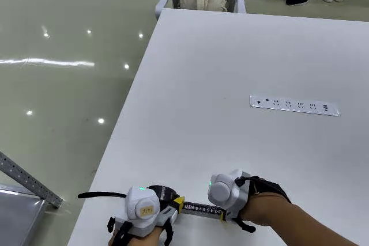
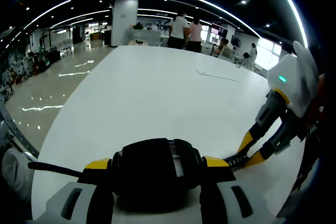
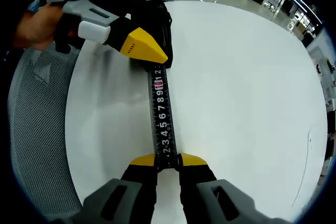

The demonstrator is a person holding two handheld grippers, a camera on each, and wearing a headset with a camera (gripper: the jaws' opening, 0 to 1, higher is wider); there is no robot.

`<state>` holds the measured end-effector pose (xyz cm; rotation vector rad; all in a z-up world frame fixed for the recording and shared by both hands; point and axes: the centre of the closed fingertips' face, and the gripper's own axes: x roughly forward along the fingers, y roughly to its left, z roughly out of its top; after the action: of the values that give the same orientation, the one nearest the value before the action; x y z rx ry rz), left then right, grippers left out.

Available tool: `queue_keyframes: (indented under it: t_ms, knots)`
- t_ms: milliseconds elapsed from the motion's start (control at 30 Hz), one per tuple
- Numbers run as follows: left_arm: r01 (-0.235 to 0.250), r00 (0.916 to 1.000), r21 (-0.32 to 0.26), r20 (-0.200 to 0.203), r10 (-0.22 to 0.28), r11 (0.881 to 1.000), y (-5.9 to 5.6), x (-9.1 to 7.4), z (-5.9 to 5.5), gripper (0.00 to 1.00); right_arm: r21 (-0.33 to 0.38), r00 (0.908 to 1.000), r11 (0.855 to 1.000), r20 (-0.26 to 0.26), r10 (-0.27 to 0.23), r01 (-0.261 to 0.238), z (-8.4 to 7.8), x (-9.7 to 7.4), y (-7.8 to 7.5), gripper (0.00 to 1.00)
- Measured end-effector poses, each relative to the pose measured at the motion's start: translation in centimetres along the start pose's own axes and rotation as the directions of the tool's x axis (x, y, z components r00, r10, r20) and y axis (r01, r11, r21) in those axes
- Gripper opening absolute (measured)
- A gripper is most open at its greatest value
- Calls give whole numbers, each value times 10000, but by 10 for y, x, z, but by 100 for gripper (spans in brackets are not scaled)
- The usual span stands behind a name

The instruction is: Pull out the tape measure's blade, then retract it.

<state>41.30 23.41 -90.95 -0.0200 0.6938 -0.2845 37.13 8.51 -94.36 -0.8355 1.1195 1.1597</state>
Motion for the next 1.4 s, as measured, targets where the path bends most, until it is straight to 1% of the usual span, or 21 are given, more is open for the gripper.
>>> queue_keyframes:
  t_ms: [767,800,933,1167,1400]
  knots:
    - [30,10000,-31,30,-30,10000,0,0,-1,63,-5,9999,10000,124,12,-12,5,1,0,15]
    - [41,10000,-51,25,-41,10000,0,1,-1,63,14,9998,10000,197,3,-4,8,1,1,15]
    - [41,10000,-57,16,-41,10000,0,1,0,63,7,9997,10000,262,13,-13,9,2,0,15]
    - [51,10000,-57,29,-51,10000,0,1,-1,63,-38,9997,10000,259,32,-31,12,4,0,15]
    - [71,10000,-72,33,-71,9999,-1,1,-1,63,-30,9987,10000,497,63,-62,15,4,1,15]
